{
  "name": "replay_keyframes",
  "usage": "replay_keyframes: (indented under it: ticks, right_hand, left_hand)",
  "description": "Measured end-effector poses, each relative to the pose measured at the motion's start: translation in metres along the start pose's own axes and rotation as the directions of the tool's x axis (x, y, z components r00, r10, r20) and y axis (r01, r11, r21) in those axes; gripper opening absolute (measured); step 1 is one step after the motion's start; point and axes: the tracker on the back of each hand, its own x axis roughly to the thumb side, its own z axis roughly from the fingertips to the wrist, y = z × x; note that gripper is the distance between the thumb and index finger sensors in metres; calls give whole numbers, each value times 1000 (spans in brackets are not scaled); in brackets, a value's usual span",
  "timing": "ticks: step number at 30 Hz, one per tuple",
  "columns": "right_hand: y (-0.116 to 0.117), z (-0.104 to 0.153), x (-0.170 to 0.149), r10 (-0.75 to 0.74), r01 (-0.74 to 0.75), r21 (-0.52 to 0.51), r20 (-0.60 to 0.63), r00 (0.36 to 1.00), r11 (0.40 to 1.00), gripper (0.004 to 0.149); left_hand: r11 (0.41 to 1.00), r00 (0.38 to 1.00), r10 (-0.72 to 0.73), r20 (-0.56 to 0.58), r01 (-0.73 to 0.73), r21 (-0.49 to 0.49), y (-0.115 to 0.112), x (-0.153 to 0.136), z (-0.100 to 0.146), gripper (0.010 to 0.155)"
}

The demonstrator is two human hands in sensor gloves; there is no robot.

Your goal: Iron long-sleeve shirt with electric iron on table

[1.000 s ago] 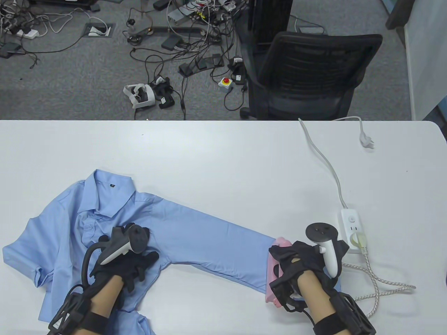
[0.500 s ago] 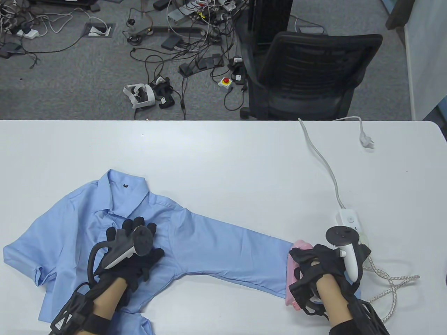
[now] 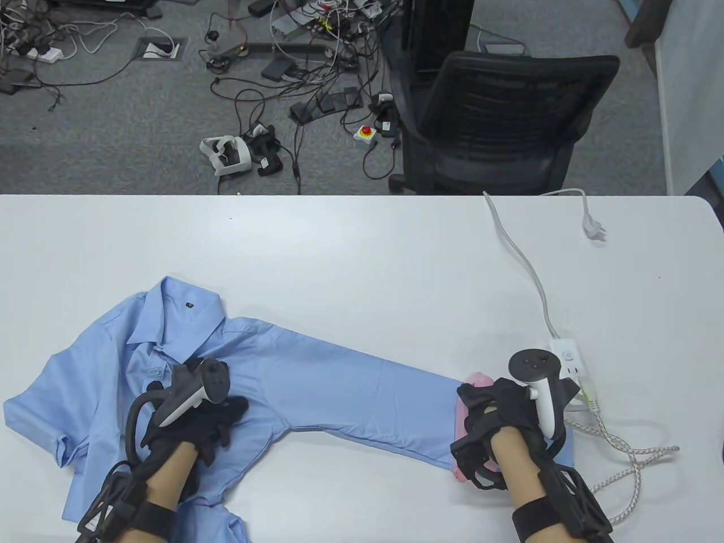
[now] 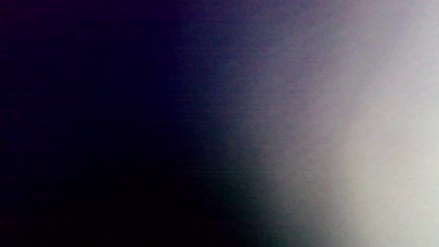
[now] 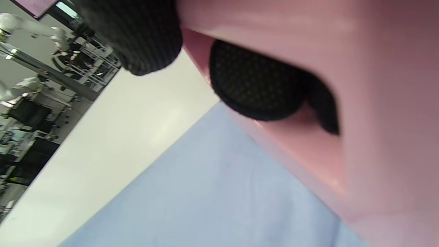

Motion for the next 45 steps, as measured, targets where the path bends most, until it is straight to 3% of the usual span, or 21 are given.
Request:
replay_keyframes:
  ticks: [5,10,16,22,29,33,37,42,45]
  right_hand:
    - [9,30,59,-61,49,81,151,987,996,65]
    - [33,57,128,-68,29,148,266,961,989,66]
    - [103,58,189,-196,89,392,242,950,916,70]
    - [171,50,207,-242,112,487,213,947,866,71]
    - [216,42,206,-266,148,533,152,952,833,71]
    - [231,41,203,-254,145,485,166,953,862,71]
    - [234,50,209,-115,4,373,275,955,928,74]
    - [229,43,205,-145,41,447,201,969,894,73]
    - [221,43,198,-98,12,386,204,974,923,71]
  left_hand:
    - [998,998,64,22,-63,-28,-1,-9,-3,78]
    - [998,998,62,27,-61,-28,-1,-9,-3,78]
    - [998,997,65,32,-64,-29,-1,-9,-3,78]
    - [997,997,71,34,-70,-32,-1,-10,-3,77]
    - [997,997,73,35,-72,-32,-2,-10,-3,76]
    - [998,997,65,36,-64,-27,-2,-10,-2,76]
    - [998,997,61,35,-60,-28,-2,-10,-2,76]
    - [997,997,66,37,-64,-32,-2,-10,-2,76]
    - [997,997,69,37,-67,-33,-2,-10,-1,76]
